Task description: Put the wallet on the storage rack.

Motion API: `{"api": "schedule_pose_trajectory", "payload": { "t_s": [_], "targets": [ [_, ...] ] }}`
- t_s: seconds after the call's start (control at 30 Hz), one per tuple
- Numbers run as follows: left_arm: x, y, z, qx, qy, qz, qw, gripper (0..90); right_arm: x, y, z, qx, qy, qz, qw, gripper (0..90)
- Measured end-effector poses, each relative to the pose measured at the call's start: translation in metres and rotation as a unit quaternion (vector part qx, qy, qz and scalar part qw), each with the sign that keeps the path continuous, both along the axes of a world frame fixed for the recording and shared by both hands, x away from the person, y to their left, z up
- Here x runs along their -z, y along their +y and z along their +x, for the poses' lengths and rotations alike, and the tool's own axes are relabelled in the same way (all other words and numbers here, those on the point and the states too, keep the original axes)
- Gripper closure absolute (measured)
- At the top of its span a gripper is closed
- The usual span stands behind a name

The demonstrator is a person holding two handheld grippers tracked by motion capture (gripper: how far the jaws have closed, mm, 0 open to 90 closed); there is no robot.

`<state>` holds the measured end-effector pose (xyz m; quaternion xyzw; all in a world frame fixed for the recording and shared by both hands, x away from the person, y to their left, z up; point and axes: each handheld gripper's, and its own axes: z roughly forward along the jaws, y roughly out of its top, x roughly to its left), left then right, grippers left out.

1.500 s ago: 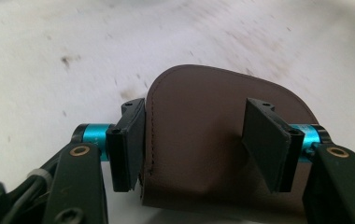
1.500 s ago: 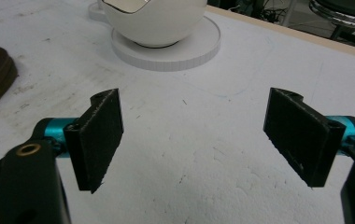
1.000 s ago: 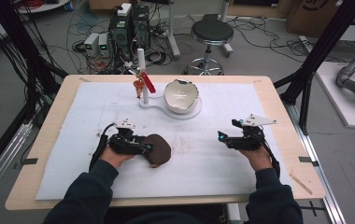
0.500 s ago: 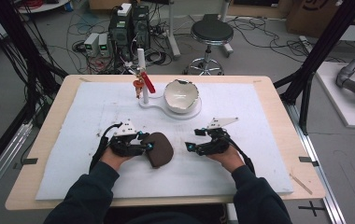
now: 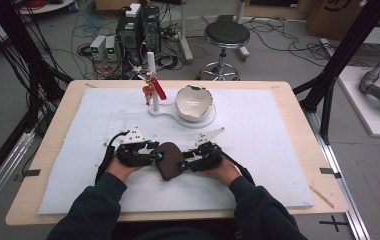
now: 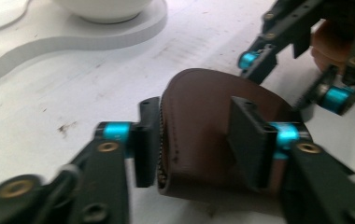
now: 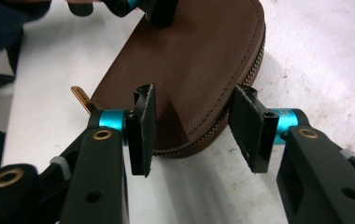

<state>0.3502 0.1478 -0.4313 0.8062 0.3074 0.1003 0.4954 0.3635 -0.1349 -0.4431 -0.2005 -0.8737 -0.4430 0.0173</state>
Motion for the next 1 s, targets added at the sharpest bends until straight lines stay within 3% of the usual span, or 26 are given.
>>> {"api": "schedule_pose_trajectory", "payload": {
  "t_s": [0.03, 0.1, 0.17, 0.23, 0.27, 0.33, 0.43, 0.53, 0.67, 0.77, 0.87, 1.0],
  "targets": [
    [0.000, 0.003, 0.003, -0.007, 0.018, -0.011, 0.9998, 42.3, -0.001, 0.000, -0.001, -0.001, -0.008, -0.004, 1.0000, 54.3],
    [0.000, 0.010, 0.007, -0.013, 0.046, -0.032, 0.9984, 39.4, -0.002, 0.001, -0.003, -0.007, -0.026, -0.009, 0.9996, 54.5],
    [0.001, 0.015, 0.010, 0.003, 0.074, -0.052, 0.9959, 41.2, -0.004, 0.002, -0.005, -0.010, -0.041, -0.013, 0.9990, 54.8],
    [0.002, 0.017, 0.011, 0.020, 0.089, -0.068, 0.9935, 47.7, -0.005, 0.002, -0.007, -0.015, -0.054, -0.019, 0.9982, 55.2],
    [0.001, 0.017, 0.010, 0.026, 0.084, -0.066, 0.9940, 55.6, -0.006, 0.003, -0.007, -0.018, -0.061, -0.021, 0.9978, 55.4],
    [0.000, 0.018, 0.009, 0.032, 0.074, -0.065, 0.9946, 58.3, -0.007, 0.003, -0.008, -0.021, -0.069, -0.024, 0.9971, 55.4],
    [-0.001, 0.019, 0.008, 0.040, 0.055, -0.064, 0.9956, 62.7, -0.005, 0.002, -0.006, -0.018, -0.049, -0.018, 0.9985, 52.7],
    [-0.004, 0.016, 0.005, 0.057, 0.025, -0.063, 0.9961, 63.7, -0.002, 0.001, 0.000, 0.005, -0.027, -0.002, 0.9996, 33.5],
    [-0.006, 0.014, 0.001, 0.075, -0.011, -0.063, 0.9952, 64.1, 0.003, 0.008, 0.009, 0.011, 0.002, 0.019, 0.9998, 21.3],
    [-0.006, 0.013, 0.001, 0.076, -0.016, -0.058, 0.9953, 64.1, 0.003, 0.014, 0.014, -0.001, 0.021, 0.027, 0.9994, 21.3],
    [-0.006, 0.012, 0.001, 0.079, -0.024, -0.057, 0.9950, 65.2, 0.004, 0.013, 0.016, -0.014, 0.047, 0.036, 0.9982, 31.1],
    [-0.006, 0.009, 0.000, 0.080, -0.034, -0.057, 0.9946, 66.0, 0.004, 0.009, 0.020, -0.009, 0.080, 0.046, 0.9957, 41.1]
  ]
}}
